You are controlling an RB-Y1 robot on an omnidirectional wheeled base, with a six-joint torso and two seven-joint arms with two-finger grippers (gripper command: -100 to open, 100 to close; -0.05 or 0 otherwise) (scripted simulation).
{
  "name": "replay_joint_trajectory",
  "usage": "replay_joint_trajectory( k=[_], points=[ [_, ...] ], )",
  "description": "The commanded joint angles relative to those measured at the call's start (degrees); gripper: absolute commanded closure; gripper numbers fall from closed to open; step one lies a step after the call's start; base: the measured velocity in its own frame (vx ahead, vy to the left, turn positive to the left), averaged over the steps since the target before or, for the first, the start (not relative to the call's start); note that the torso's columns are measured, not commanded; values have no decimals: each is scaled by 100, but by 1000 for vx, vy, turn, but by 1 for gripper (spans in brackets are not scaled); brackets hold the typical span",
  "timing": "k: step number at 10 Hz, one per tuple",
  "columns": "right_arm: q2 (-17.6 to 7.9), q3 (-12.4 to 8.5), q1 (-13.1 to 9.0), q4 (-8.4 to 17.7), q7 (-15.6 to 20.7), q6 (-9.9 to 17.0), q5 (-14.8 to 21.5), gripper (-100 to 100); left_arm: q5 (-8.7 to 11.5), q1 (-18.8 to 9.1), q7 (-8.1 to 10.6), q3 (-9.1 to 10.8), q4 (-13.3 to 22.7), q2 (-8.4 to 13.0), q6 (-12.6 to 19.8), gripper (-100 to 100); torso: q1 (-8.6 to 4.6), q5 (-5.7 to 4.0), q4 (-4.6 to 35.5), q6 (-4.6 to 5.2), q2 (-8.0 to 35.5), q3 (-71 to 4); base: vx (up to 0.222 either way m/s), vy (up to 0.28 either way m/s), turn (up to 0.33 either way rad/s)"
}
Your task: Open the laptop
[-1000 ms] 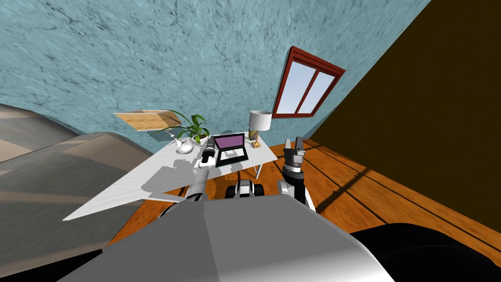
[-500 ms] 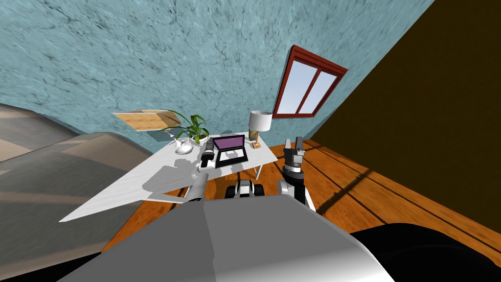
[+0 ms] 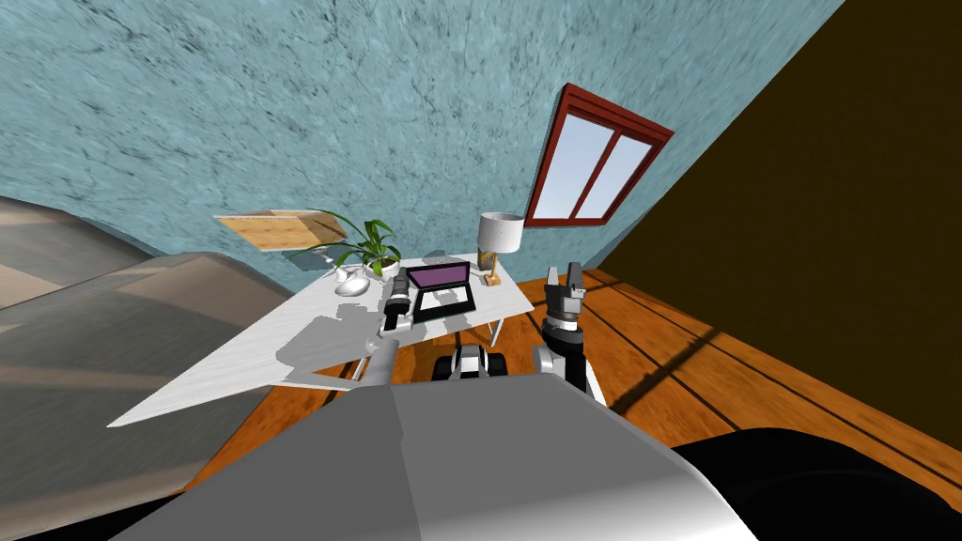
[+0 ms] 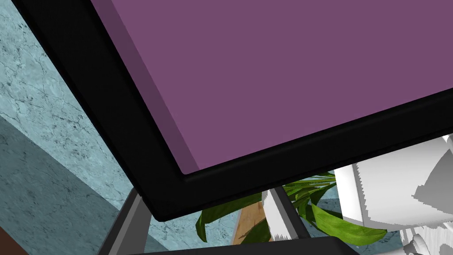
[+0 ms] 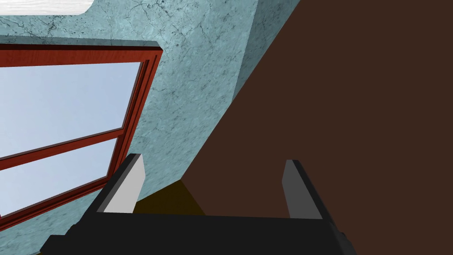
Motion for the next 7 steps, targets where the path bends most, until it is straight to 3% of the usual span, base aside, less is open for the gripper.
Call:
replay_joint_trajectory(
  k=[1,2,3,4,7],
  points=[
    [0,0,0,0,0,0,0,0,-3,251,27,27,18,-64,-418,100,3,-2,6,3,3,2,23,-11,22],
    [0,0,0,0,0,0,0,0,-3,251,27,27,18,-64,-578,100,2,4,-4,-2,4,4,20,-20,24],
    [0,0,0,0,0,0,0,0,-2,226,16,24,12,-58,-500,100,3,-1,4,2,1,1,1,-12,12],
    [0,0,0,0,0,0,0,0,89,519,69,71,131,-90,-829,100,2,-6,12,6,4,2,83,-1,-65],
    [0,0,0,0,0,0,0,0,89,565,69,71,131,-90,-1192,100,23,13,-18,14,-45,-25,62,-10,14]
  ],
)
